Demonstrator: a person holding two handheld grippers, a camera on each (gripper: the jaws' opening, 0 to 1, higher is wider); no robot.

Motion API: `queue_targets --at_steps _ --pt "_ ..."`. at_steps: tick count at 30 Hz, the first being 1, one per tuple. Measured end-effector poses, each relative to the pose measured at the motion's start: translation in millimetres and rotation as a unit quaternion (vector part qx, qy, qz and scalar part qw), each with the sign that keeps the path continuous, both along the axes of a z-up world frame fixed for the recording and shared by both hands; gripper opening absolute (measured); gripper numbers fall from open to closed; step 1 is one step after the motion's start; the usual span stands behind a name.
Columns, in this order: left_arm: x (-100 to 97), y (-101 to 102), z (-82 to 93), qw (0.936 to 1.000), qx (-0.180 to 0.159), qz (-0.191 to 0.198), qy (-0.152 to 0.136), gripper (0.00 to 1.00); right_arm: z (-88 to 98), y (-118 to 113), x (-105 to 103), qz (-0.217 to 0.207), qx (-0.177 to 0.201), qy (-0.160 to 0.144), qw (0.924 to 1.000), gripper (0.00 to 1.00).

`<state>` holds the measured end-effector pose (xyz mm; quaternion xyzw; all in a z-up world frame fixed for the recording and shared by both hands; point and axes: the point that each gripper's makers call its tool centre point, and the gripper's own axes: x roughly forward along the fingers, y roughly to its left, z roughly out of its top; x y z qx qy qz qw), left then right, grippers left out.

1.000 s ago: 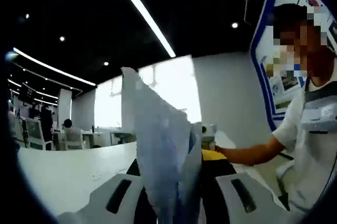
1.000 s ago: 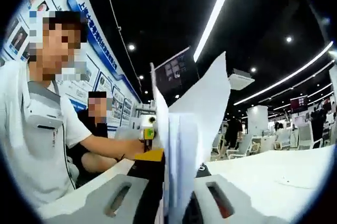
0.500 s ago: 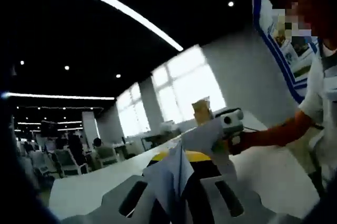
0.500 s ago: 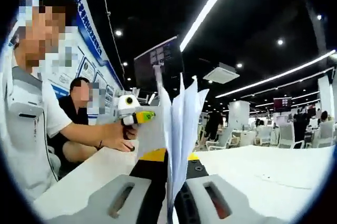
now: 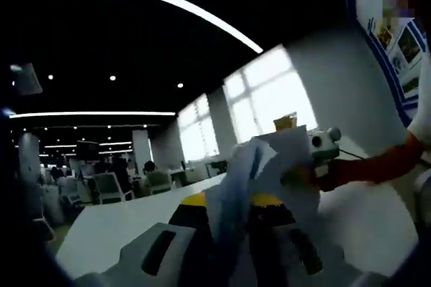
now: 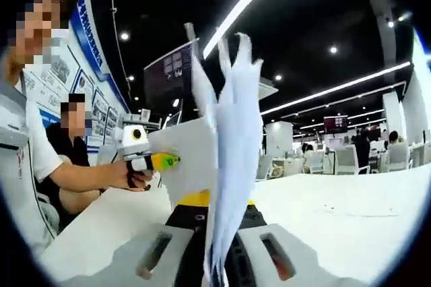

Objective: Organize the stack of printing papers by aligning and flattening the scattered papers on the table

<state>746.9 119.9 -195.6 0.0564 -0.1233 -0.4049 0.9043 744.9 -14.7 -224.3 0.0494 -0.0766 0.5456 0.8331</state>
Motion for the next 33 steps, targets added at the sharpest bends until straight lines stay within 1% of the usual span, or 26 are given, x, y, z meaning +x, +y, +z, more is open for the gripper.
queue_targets --at_steps 1,2,3,5,7,9,10,11,12,13,14,15,16,18,20,22,24,25,26,27,28,29,30,31,32,33 --pt "1.0 0.9 0.6 1.0000 -0.001 -0.001 0.002 0.11 1.6 2.2 -1.4 0.013 0.001 0.009 0.9999 0.00" --pt "-0.7 -1.5 1.6 0.9998 -0.002 -0.013 0.017 0.09 6.2 4.1 2.0 0.008 0.004 0.021 0.9997 0.00" --pt "2.9 -1.2 4.3 0.9996 -0.002 -0.003 0.028 0.08 9.6 5.7 1.9 0.006 0.004 0.018 0.9998 0.00" --pt "6.3 -2.2 18.6 0.9996 0.006 0.009 0.024 0.07 22.2 6.7 2.1 -0.009 0.009 0.002 0.9999 0.00" --pt "9.8 1.1 26.0 0.9987 -0.011 0.019 0.045 0.09 31.3 6.9 -0.2 -0.017 0.011 0.003 0.9998 0.00" --pt "11.9 6.0 13.1 0.9963 -0.036 0.012 0.078 0.16 22.5 7.4 -1.6 -0.008 0.022 0.020 0.9995 0.00" --pt "16.0 9.0 -5.5 0.9932 -0.041 0.015 0.108 0.18 11.4 8.1 0.8 -0.006 0.022 0.026 0.9994 0.00" --pt "16.0 6.9 -25.3 0.9917 -0.020 0.006 0.127 0.16 -5.4 10.0 3.6 -0.006 0.004 0.040 0.9992 0.01" --pt "15.2 4.4 -26.5 0.9934 -0.028 0.004 0.111 0.14 -16.4 10.9 6.8 -0.013 -0.020 0.046 0.9987 0.00" --pt "14.0 1.1 -20.3 0.9959 -0.034 0.003 0.084 0.11 -8.0 12.7 7.3 -0.018 -0.008 0.033 0.9993 0.00" --pt "12.7 -0.7 -14.2 0.9976 -0.006 0.018 0.066 0.07 -0.7 13.7 5.6 -0.016 -0.010 0.035 0.9992 0.00" --pt "10.1 -6.0 -7.1 0.9977 -0.002 0.016 0.066 0.06 12.8 14.5 1.4 -0.011 0.003 0.026 0.9996 0.00" --pt "7.2 -10.7 7.3 0.9977 -0.014 0.009 0.066 0.06 24.4 12.4 2.6 -0.023 0.012 0.016 0.9995 0.00" --pt "11.1 -10.6 11.6 0.9975 -0.010 0.010 0.069 0.06 22.1 8.2 8.3 -0.030 0.011 0.014 0.9994 0.00" --pt "19.5 -8.2 -8.0 0.9942 0.010 0.002 0.107 0.06 3.8 5.3 15.8 -0.032 -0.004 0.046 0.9984 0.00" --pt "24.5 -8.1 -17.8 0.9920 -0.010 -0.004 0.126 0.09 -8.2 6.4 22.8 -0.031 -0.010 0.065 0.9974 0.00" --pt "19.7 -10.6 -13.0 0.9957 -0.021 -0.006 0.089 0.22 -5.5 7.1 20.3 -0.024 -0.001 0.060 0.9979 0.00" --pt "17.7 -11.1 -17.0 0.9971 -0.011 -0.006 0.075 0.27 -5.0 6.1 19.9 -0.019 0.012 0.061 0.9979 0.08" --pt "18.5 -9.5 -25.1 0.9976 0.001 -0.003 0.069 0.28 -8.6 4.4 22.0 -0.020 0.010 0.065 0.9977 0.11" --pt "20.1 -7.9 -33.4 0.9968 0.010 -0.002 0.079 0.21 -11.7 3.3 23.3 -0.021 0.005 0.070 0.9973 0.10" --pt "18.2 -9.0 -35.4 0.9955 0.006 -0.013 0.094 0.12 -9.1 3.6 22.0 -0.022 0.002 0.068 0.9974 0.02" --pt "12.8 -12.5 -29.1 0.9949 -0.009 -0.030 0.096 0.06 -3.6 4.8 19.2 -0.022 -0.007 0.053 0.9983 0.00" --pt "12.4 -12.5 -20.4 0.9953 -0.023 -0.026 0.091 0.06 -0.4 6.5 16.8 -0.023 -0.013 0.050 0.9984 0.00" --pt "13.0 -7.2 -10.4 0.9964 -0.022 -0.005 0.082 0.06 9.4 8.3 11.9 -0.021 -0.014 0.034 0.9991 0.00" --pt "10.3 -6.9 -4.6 0.9973 -0.019 -0.003 0.070 0.06 12.6 7.5 9.3 -0.021 -0.006 0.034 0.9992 0.00" --pt "8.5 -4.9 -7.3 0.9967 -0.021 -0.005 0.078 0.06 10.9 6.9 6.8 -0.019 0.005 0.042 0.9989 0.00"
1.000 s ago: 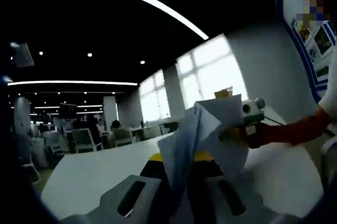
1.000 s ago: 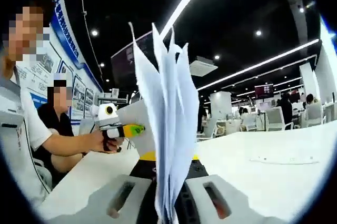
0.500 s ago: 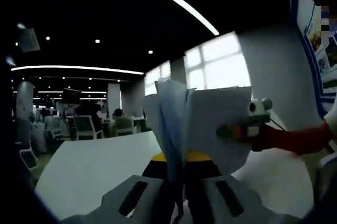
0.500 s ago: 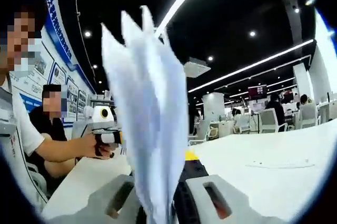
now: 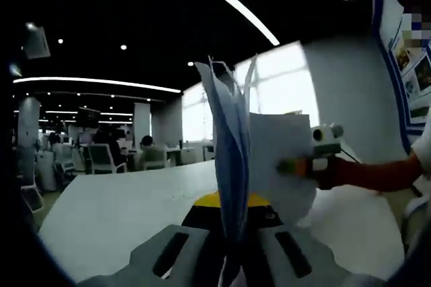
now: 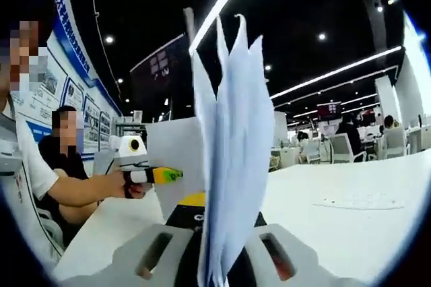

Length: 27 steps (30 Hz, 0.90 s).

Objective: Organize the stack of printing papers by aligning and flattening the scattered papers on the table

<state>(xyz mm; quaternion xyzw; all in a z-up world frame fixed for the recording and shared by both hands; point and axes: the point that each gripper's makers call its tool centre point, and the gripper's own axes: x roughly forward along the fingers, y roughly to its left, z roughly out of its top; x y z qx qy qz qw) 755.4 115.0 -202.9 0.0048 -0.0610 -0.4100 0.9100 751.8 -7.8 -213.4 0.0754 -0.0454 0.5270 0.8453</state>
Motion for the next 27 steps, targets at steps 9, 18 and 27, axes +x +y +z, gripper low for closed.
queue_targets --at_steps 9,18,27 --pt "8.1 -1.8 -29.8 0.9992 -0.005 0.021 0.035 0.06 -25.3 3.5 9.8 -0.013 -0.046 0.013 0.9988 0.00" --pt "-0.5 0.1 -25.7 0.9984 -0.036 0.007 0.043 0.06 -26.2 -0.6 10.4 -0.023 -0.025 0.019 0.9993 0.00" --pt "-0.3 -5.4 -29.2 0.9996 0.012 0.006 0.025 0.06 -25.9 2.0 3.5 -0.023 -0.042 0.025 0.9985 0.00"
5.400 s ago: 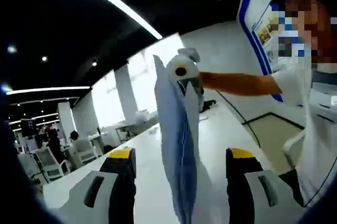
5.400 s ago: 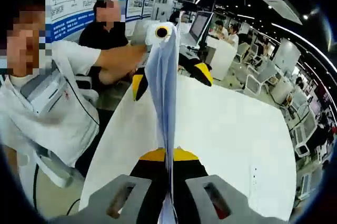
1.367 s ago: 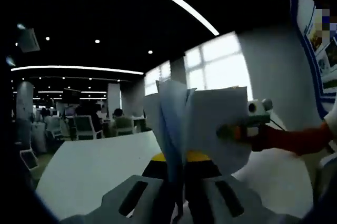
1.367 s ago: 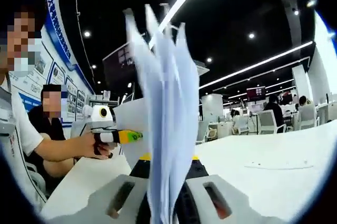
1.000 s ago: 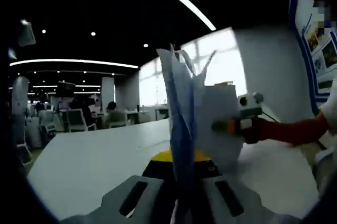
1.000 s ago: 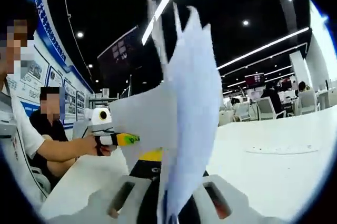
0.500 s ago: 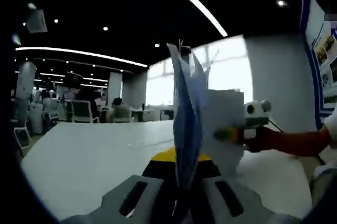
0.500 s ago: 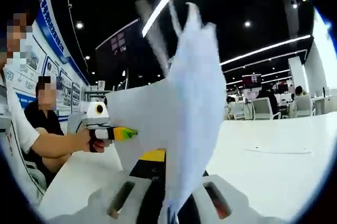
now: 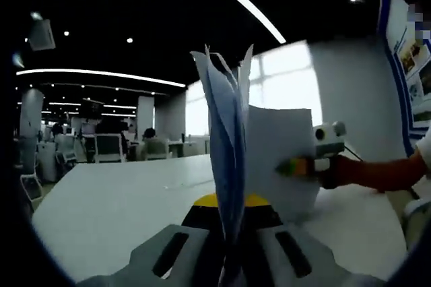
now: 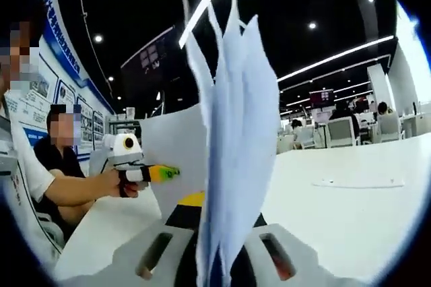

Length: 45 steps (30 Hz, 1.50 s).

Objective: Organize the stack of printing papers by aligning and flattening the scattered papers on the table

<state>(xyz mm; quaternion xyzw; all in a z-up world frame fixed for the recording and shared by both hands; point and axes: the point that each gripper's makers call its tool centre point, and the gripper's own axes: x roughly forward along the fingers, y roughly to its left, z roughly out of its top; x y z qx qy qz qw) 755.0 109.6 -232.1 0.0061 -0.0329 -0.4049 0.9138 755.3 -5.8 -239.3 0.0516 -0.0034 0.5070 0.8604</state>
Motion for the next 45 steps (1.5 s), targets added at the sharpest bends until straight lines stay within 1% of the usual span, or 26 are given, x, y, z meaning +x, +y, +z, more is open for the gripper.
queue_targets --at_steps 3,6,7,10,12,14,16,18,19,20,21,22,23,25,26,28,30,31,32,33,34,35,37,39,41,45 --pt "-11.1 1.1 8.9 0.9997 0.000 -0.010 0.022 0.06 8.4 -0.8 -15.7 0.022 0.006 0.057 0.9981 0.00" --pt "-33.6 3.1 15.8 0.9946 -0.024 -0.038 0.093 0.06 15.4 -0.1 -37.9 0.052 0.009 0.110 0.9925 0.00" --pt "-44.0 2.2 19.5 0.9895 -0.048 -0.061 0.122 0.06 18.7 0.1 -47.8 0.067 0.012 0.115 0.9910 0.00" --pt "-71.2 1.6 18.4 0.9637 -0.080 -0.123 0.223 0.06 16.7 -4.2 -68.8 0.098 0.009 0.156 0.9828 0.00" --pt "-80.2 0.3 8.7 0.9541 -0.065 -0.130 0.262 0.06 7.9 -4.9 -79.1 0.116 0.023 0.245 0.9623 0.00" --pt "-83.0 -1.6 2.1 0.9526 -0.047 -0.135 0.268 0.06 -0.5 -5.3 -85.1 0.134 0.030 0.295 0.9458 0.00" --pt "-86.9 -4.6 -4.5 0.9387 -0.050 -0.150 0.306 0.06 -12.8 -6.5 -90.5 0.137 0.029 0.355 0.9242 0.00" --pt "-88.3 -7.9 -12.6 0.9189 -0.069 -0.162 0.353 0.06 -21.6 -8.2 -91.9 0.149 0.043 0.406 0.9005 0.00" --pt "-88.3 -9.9 -18.4 0.9034 -0.084 -0.170 0.384 0.06 -25.6 -8.4 -92.0 0.151 0.048 0.423 0.8920 0.00" --pt "-86.1 -11.6 -25.9 0.8895 -0.099 -0.170 0.412 0.06 -33.1 -9.1 -89.6 0.147 0.056 0.457 0.8757 0.00" --pt "-79.9 -12.4 -35.3 0.8816 -0.108 -0.160 0.431 0.06 -41.9 -8.9 -83.9 0.139 0.057 0.472 0.8688 0.00" --pt "-74.3 -12.8 -44.6 0.8768 -0.109 -0.157 0.441 0.06 -51.3 -8.7 -78.7 0.132 0.049 0.465 0.8742 0.00" --pt "-67.1 -12.5 -54.9 0.8748 -0.108 -0.145 0.449 0.06 -60.2 -9.6 -71.9 0.122 0.041 0.467 0.8748 0.00" --pt "-56.7 -11.6 -66.7 0.8766 -0.103 -0.133 0.451 0.06 -72.2 -10.2 -62.5 0.102 0.023 0.463 0.8803 0.00" --pt "-55.0 -11.8 -67.8 0.8827 -0.097 -0.137 0.439 0.06 -74.5 -9.8 -59.7 0.099 0.016 0.450 0.8873 0.00" --pt "-45.9 -10.5 -72.2 0.9065 -0.075 -0.139 0.392 0.06 -81.6 -9.3 -48.1 0.088 -0.016 0.393 0.9152 0.00" --pt "-34.6 -8.4 -77.0 0.9378 -0.037 -0.135 0.318 0.06 -87.6 -8.9 -34.6 0.077 -0.059 0.313 0.9449 0.00" --pt "-30.1 -7.5 -78.6 0.9530 -0.009 -0.133 0.272 0.06 -89.6 -8.6 -30.1 0.074 -0.080 0.273 0.9560 0.00" --pt "-27.2 -6.7 -80.5 0.9646 0.022 -0.128 0.230 0.06 -90.9 -7.8 -27.9 0.072 -0.099 0.233 0.9646 0.00" --pt "-25.7 -5.3 -85.7 0.9694 0.055 -0.119 0.207 0.06 -92.1 -6.8 -25.5 0.072 -0.126 0.180 0.9728 0.00" --pt "-24.1 -4.9 -89.7 0.9727 0.091 -0.123 0.175 0.06 -96.1 -7.0 -24.4 0.076 -0.161 0.120 0.9766 0.00" --pt "-22.2 -4.4 -93.1 0.9743 0.102 -0.121 0.160 0.06 -97.2 -5.9 -24.0 0.075 -0.176 0.086 0.9778 0.00" --pt "-19.7 -1.6 -103.3 0.9732 0.135 -0.115 0.147 0.06 -105.8 -4.7 -27.7 0.080 -0.192 0.095 0.9735 0.00" --pt "-15.7 0.9 -109.7 0.9742 0.164 -0.111 0.109 0.06 -112.4 -6.3 -27.3 0.072 -0.179 0.125 0.9733 0.00" --pt "-16.5 0.9 -109.7 0.9744 0.151 -0.109 0.126 0.06 -111.0 -6.1 -28.4 0.071 -0.179 0.128 0.9728 0.00" --pt "-17.9 0.6 -110.8 0.9745 0.156 -0.108 0.121 0.06 -111.4 -13.7 -22.3 0.046 -0.179 0.139 0.9729 0.05"
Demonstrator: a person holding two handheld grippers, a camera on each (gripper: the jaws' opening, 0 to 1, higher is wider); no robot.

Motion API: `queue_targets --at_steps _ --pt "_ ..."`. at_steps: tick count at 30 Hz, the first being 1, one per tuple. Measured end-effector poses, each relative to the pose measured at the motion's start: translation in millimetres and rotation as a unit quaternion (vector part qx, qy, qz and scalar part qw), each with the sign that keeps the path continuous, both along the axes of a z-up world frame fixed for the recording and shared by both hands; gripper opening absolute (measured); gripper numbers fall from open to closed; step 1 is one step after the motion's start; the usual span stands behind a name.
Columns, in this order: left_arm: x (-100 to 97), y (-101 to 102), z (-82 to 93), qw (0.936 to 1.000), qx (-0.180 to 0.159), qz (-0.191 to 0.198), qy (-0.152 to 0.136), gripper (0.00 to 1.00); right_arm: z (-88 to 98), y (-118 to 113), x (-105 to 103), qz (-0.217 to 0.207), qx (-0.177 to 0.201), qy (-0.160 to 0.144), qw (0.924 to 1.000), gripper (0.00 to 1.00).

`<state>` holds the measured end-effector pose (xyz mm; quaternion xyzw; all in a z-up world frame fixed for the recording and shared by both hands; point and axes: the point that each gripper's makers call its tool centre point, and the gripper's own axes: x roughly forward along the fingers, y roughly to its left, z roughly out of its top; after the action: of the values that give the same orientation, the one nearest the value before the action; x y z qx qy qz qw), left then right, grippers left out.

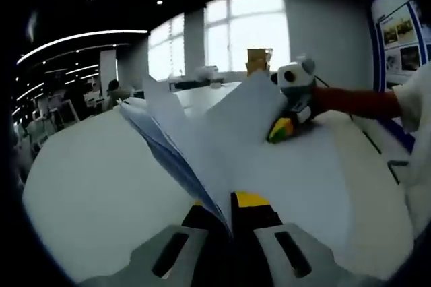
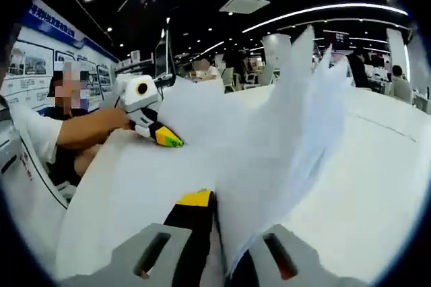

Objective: Organize the stack of printing papers by aligning and flattening the scattered papers on the table

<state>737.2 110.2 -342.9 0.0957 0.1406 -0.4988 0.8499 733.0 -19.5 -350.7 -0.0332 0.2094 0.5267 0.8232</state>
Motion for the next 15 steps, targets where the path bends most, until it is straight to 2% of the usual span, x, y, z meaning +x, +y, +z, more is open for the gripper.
queue_targets --at_steps 2,5,6,7,8,9,10,13,14,15 --pt "0.5 0.2 -0.3 1.0000 0.003 0.000 -0.003 0.06 1.3 -12.8 8.1 -0.035 -0.008 -0.001 0.9994 0.16" --pt "3.0 1.0 -1.0 1.0000 -0.002 0.000 0.009 0.06 14.6 -39.2 5.3 -0.046 -0.007 -0.006 0.9989 0.17" --pt "3.6 1.3 -1.5 0.9999 -0.002 0.000 0.011 0.06 24.7 -54.6 10.2 -0.068 -0.012 -0.026 0.9973 0.16" --pt "3.0 1.1 -1.8 0.9999 -0.003 0.000 0.013 0.06 41.6 -73.9 15.5 -0.087 -0.019 -0.062 0.9941 0.14" --pt "3.2 1.1 -2.0 0.9999 -0.004 0.000 0.013 0.06 57.4 -88.3 21.0 -0.112 -0.016 -0.085 0.9899 0.12" --pt "2.8 0.7 -2.1 0.9999 -0.005 0.000 0.015 0.06 72.5 -99.6 25.0 -0.134 -0.013 -0.102 0.9856 0.10" --pt "3.7 1.3 -2.1 0.9998 -0.006 0.000 0.017 0.06 86.0 -103.7 24.4 -0.139 -0.010 -0.115 0.9835 0.11" --pt "3.1 0.7 -2.4 0.9996 -0.011 0.002 0.025 0.06 101.4 -76.4 10.3 -0.122 0.042 -0.087 0.9879 0.09" --pt "3.1 0.6 -2.3 0.9995 -0.013 0.002 0.027 0.06 98.8 -66.4 7.1 -0.113 0.049 -0.081 0.9891 0.05" --pt "2.4 0.2 -2.4 0.9995 -0.013 0.002 0.028 0.06 87.2 -51.0 0.6 -0.093 0.045 -0.074 0.9919 0.00"
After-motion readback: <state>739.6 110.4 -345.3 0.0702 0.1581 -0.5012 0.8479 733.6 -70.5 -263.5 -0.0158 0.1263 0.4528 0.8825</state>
